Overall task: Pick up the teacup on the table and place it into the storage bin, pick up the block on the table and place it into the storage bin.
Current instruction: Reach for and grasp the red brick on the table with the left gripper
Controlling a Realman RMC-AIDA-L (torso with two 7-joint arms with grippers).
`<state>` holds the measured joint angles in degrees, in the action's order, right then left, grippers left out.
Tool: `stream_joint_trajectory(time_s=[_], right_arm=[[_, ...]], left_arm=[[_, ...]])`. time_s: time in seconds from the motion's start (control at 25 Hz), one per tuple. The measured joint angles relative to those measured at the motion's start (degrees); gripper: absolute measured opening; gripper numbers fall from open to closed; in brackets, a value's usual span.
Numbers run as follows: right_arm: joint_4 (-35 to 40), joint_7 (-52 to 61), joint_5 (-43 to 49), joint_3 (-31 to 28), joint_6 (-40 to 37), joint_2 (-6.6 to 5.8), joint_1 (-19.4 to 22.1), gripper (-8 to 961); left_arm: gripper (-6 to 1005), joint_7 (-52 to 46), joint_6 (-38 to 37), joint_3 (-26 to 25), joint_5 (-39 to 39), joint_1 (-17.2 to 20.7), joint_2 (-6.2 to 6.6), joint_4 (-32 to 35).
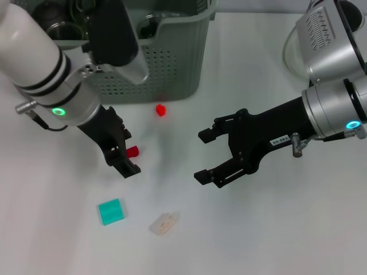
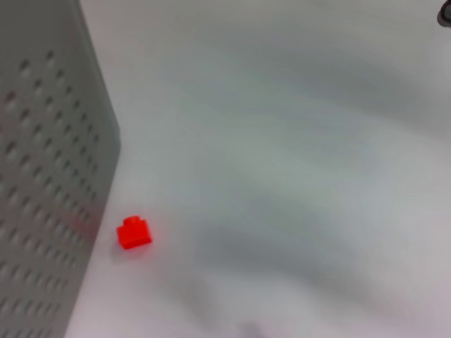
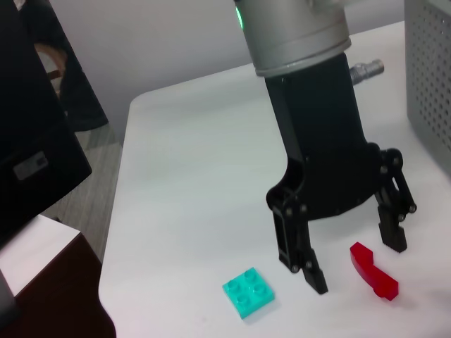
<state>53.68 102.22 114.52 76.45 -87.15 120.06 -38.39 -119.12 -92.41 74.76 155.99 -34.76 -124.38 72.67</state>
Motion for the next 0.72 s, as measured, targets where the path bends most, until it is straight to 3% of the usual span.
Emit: stream_joint_trajectory(time_s=[0.24, 0.72], right_arm=[[-0.05, 0.0, -0.01, -0.08, -0.01, 0.03, 0.01, 945], [-0.95, -0.02, -0.01, -0.08, 0.37, 0.09, 0.0, 944]], left_arm=[[826, -2.95, 1.87, 4.26, 0.65, -0.24, 0.0, -0.46], [825, -4.91, 5.78, 6.31, 2.95, -1.21, -0.07, -3.6]])
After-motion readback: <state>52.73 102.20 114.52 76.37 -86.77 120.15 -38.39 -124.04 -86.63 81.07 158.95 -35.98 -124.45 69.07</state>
